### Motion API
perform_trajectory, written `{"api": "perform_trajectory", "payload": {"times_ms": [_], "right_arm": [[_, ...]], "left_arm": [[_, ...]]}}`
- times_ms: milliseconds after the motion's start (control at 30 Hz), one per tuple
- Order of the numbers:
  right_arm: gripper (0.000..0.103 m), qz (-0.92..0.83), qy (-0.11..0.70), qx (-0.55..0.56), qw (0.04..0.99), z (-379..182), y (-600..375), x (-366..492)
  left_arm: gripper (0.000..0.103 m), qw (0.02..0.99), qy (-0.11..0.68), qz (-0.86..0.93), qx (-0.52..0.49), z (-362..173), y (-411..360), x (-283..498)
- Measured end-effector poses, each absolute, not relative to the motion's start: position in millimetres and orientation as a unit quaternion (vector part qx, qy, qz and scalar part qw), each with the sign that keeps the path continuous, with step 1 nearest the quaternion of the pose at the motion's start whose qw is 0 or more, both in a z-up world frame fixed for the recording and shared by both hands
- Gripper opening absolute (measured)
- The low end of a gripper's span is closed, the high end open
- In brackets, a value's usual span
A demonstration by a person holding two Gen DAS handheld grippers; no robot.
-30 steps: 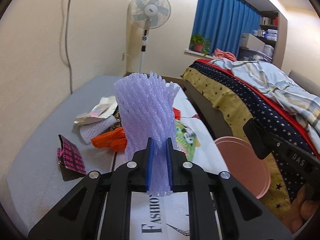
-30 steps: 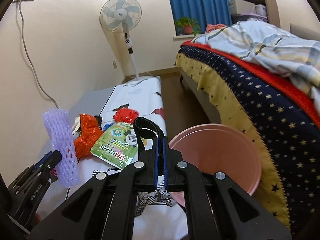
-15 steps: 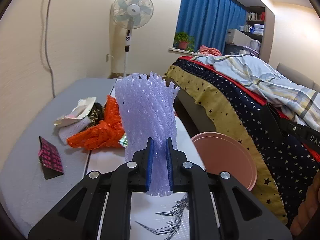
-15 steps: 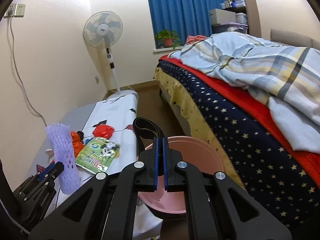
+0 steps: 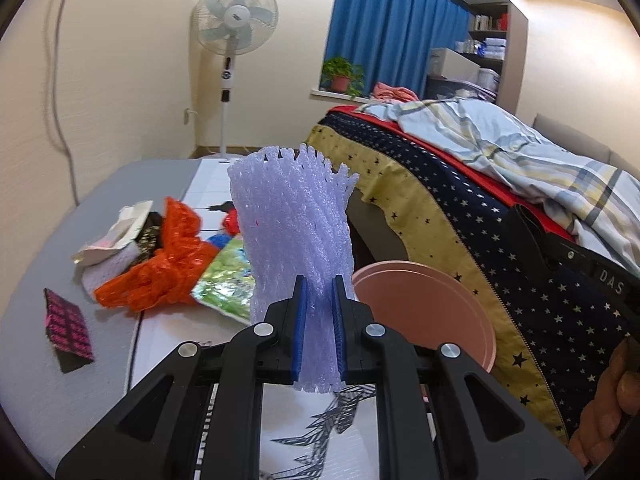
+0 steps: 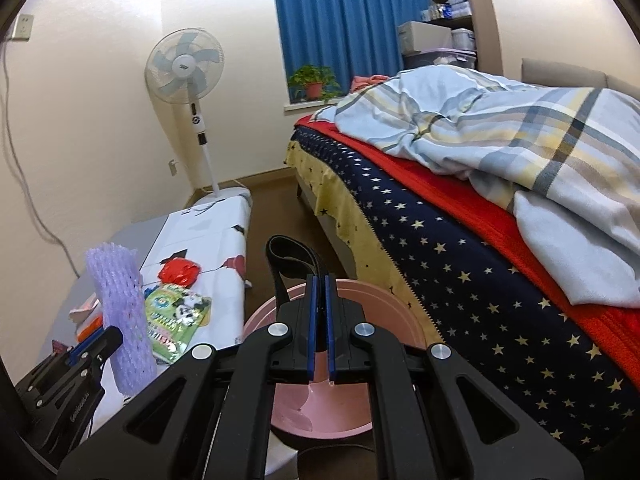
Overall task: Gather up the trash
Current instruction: 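Carry the foam net in the left tool while the right tool carries the strap to the pink bin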
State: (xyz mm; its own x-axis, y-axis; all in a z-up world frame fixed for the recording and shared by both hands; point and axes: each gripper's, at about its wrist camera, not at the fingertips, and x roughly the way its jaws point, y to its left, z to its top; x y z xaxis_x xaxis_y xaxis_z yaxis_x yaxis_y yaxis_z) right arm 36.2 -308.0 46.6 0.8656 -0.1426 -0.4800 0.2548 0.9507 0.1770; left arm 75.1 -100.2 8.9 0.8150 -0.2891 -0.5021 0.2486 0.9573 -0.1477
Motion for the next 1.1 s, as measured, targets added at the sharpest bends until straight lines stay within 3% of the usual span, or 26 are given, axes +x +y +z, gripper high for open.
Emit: {"api": "perform_trajectory", "payload": {"times_ms": [1100], "right_arm": [[0.004,-0.143,0.255,0.145,0.945,22.4,-336.0,69.3]], "left_arm": [[0.013,0.923,0.283,-0.261,0.006,-14.8,-184.7,132.1]]}}
